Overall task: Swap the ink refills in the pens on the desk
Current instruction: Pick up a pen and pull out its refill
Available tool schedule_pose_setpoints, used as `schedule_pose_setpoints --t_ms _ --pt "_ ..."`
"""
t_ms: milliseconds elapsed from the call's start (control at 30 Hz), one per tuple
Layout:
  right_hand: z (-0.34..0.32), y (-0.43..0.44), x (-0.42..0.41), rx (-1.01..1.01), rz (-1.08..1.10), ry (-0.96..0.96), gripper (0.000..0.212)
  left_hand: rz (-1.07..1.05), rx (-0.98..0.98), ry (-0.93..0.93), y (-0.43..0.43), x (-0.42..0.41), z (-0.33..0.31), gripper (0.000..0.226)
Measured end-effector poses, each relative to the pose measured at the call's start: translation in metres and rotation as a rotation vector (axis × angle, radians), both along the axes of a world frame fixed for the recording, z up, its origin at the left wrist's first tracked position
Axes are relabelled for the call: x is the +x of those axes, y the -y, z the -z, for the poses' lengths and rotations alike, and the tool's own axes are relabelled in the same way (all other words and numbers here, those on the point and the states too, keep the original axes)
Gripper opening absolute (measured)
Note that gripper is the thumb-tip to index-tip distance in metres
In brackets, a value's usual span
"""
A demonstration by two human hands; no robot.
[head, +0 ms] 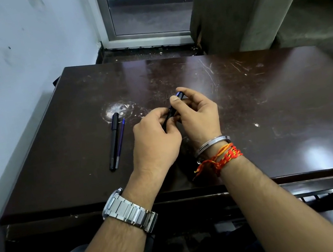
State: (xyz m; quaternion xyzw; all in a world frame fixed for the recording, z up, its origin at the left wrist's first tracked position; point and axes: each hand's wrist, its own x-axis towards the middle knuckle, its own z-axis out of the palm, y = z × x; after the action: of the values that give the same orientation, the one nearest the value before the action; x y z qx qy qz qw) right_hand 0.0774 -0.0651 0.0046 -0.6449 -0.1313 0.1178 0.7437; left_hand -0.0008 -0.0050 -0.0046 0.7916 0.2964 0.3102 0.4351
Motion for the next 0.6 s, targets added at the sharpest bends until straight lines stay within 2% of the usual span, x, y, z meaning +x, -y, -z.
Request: schedule_pose_setpoints --t_ms 100,200,267,433,533,600 --pt "-0.003 -0.002 -0.002 0.017 -0.078 0.028 0.027 -0.042 0.039 0.002 -0.004 0.000 -0.007 0.020" --pt "0.000 -0.003 -0.007 -0.044 -0.097 0.079 0.037 -0.182 0.115 -0.028 -0.017 -0.003 -0.016 0.007" --pt "0.003 -0.002 -0.008 -0.118 -0.019 0.103 0.037 -0.291 0.124 -0.147 -0.030 -0.009 -0.019 0.003" --pt "0.005 0.005 0.000 -0.204 0.077 0.080 0.028 -0.455 0.090 -0.606 -0.063 -0.027 -0.021 0.025" --pt "0.005 0.005 0.001 -0.234 0.082 0.092 0.024 -0.463 0.025 -0.703 -0.068 -0.032 -0.021 0.018" --pt "0.006 0.005 0.002 -0.269 0.074 0.112 0.020 -0.438 -0.045 -0.747 -0.069 -0.032 -0.021 0.021"
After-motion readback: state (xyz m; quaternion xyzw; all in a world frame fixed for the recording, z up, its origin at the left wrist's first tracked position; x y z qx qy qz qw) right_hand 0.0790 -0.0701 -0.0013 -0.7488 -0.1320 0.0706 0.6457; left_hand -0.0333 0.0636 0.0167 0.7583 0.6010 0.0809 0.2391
